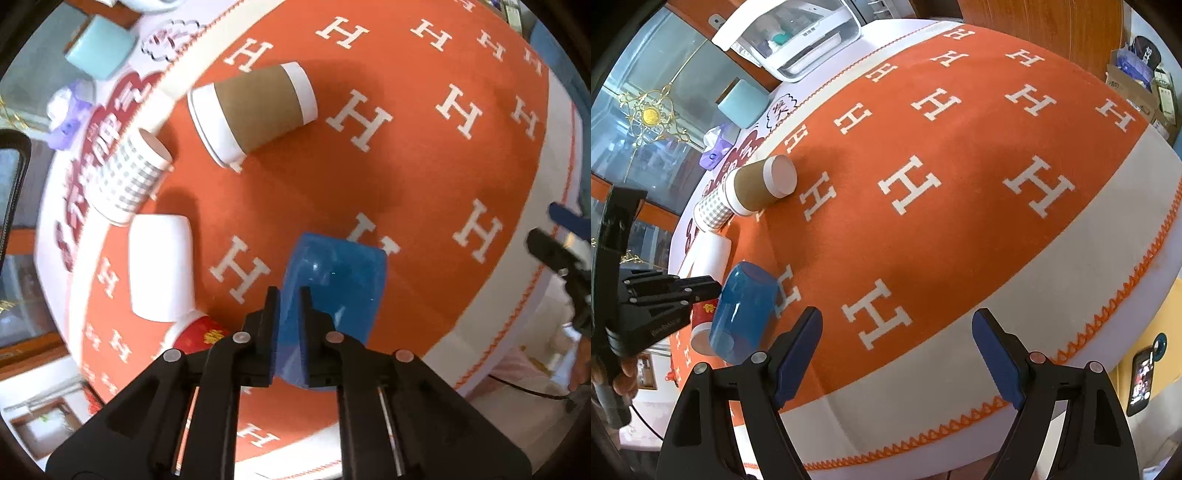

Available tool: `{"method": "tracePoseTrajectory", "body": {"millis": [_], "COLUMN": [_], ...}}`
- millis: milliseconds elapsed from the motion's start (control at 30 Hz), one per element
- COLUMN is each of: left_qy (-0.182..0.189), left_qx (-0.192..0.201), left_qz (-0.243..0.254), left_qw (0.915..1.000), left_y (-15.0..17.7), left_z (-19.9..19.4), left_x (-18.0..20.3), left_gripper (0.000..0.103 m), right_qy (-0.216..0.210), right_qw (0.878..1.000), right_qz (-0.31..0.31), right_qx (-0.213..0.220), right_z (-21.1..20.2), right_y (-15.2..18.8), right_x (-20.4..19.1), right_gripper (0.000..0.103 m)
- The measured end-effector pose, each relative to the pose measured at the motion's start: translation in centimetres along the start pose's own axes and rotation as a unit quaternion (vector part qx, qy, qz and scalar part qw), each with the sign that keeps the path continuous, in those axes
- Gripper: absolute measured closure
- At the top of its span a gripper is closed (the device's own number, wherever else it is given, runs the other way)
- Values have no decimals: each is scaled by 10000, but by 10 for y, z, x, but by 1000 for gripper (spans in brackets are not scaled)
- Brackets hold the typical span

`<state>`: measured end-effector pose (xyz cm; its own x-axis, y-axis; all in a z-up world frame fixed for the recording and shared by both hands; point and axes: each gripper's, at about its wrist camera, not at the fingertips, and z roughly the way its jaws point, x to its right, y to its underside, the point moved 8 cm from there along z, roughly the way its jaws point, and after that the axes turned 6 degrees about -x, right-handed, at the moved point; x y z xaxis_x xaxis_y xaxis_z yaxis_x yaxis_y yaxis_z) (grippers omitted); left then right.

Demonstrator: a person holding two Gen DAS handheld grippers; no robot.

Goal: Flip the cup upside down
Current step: 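Close the left gripper around the blue cup's body and lift it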

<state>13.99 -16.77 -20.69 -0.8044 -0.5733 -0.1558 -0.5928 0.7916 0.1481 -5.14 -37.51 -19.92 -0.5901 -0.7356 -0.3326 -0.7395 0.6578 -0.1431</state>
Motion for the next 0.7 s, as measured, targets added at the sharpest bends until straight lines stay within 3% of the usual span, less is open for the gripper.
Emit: {"method": "tracePoseTrajectory", "body": {"millis": [67,133,200,300,567,700], "left_qy": [581,885,1196,1311,785,788], "left_qx": [-127,-115,-47,-58,-118,-57], "left_qz": [-87,-150,-126,31,396,342], "left_qw": [9982,9959,9927,9913,9961,9963], "left_y": [-1,-1,0,4,10,8], "left_z": [-1,-4,-7,-5,23,32], "left_x": [1,1,6,16,33,34], "left_gripper": [89,60,41,40,38,32], "right_qy": [-2,2,9,10,24,41], "right_qw": [10000,10000,10000,10000,10000,10000], "right_qz": [13,27,42,81,22,11], "right_qx": [16,49,60,24,-50,-90], "right_z": [1,1,1,5,14,18], "right_y": [-1,-3,-4,-5,-3,0], "right_x": [0,-1,-2,-3,-14,-16], "right_gripper": [18,18,18,18,18,18]}}
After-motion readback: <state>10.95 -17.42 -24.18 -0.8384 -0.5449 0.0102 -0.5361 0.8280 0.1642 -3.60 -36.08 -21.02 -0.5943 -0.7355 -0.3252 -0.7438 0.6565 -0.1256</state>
